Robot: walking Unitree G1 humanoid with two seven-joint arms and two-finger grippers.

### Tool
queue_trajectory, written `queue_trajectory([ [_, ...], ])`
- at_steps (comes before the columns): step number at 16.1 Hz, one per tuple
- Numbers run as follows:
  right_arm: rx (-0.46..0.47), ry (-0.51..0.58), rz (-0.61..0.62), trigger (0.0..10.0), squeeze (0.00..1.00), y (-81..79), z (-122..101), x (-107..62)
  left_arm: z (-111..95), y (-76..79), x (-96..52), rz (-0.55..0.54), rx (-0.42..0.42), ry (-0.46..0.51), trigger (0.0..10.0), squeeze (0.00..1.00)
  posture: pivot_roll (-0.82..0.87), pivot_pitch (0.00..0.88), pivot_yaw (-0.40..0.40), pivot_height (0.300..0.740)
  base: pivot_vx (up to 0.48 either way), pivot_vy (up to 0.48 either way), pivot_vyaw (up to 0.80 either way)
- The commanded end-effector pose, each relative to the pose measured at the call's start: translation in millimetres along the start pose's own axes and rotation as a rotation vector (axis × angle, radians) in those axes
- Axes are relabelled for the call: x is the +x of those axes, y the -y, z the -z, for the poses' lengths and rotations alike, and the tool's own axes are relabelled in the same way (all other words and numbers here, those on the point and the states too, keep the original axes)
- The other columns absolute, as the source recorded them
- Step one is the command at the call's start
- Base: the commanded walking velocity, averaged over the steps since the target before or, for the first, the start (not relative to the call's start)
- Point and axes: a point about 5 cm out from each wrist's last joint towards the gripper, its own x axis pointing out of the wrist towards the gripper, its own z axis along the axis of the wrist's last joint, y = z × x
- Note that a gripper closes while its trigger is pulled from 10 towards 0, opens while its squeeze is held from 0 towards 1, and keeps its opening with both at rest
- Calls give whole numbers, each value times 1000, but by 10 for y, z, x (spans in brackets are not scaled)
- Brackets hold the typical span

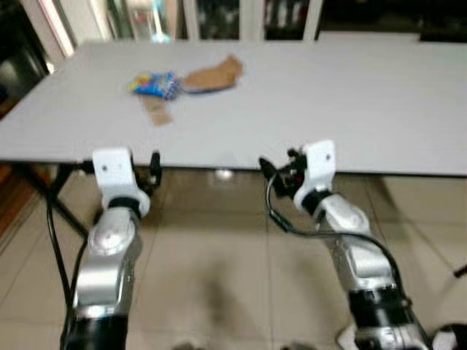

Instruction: Picking trash to rubbish bin

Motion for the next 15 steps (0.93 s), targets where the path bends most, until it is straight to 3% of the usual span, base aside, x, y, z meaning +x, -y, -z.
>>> queue_trajectory([
  [1,1,19,-33,10000,0,-75,-55,24,24,-49,-9,-20,1,-16,10000,0,-84,94,55,740,0,420,0],
  [8,0,18,-33,10000,0,-73,-58,19,42,-36,-19,-20,-2,-28,10000,0,-85,97,54,740,0,421,0],
  [12,-1,15,-35,10000,0,-75,-53,15,26,-16,-25,0,-19,-14,10000,0,-86,101,52,740,0,0,0],
  [15,-2,14,-37,10000,0,-79,-51,12,25,-14,-27,6,-21,-17,10000,0,-87,101,50,740,275,0,0],
])
